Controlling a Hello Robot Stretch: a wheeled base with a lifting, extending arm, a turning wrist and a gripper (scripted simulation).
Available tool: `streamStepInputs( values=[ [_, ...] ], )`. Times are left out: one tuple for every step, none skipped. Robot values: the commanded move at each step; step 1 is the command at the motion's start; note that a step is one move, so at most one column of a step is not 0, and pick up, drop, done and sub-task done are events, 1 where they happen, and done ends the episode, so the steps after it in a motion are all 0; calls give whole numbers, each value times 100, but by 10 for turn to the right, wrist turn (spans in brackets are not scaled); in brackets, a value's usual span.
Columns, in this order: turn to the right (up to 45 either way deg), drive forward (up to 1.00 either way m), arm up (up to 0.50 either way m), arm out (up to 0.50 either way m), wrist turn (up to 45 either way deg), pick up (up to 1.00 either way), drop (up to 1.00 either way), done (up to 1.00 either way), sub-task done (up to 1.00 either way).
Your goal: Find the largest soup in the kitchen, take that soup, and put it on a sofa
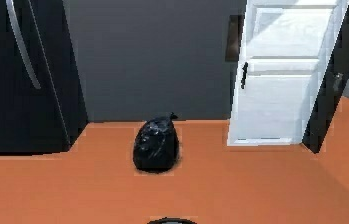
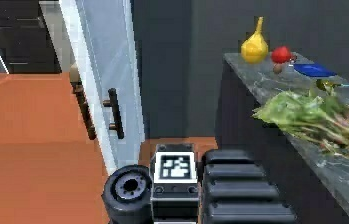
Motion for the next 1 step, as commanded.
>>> streamStepInputs(
  values=[
    [270, 0, 0, 0, 0, 0, 0, 0, 0]
  ],
)
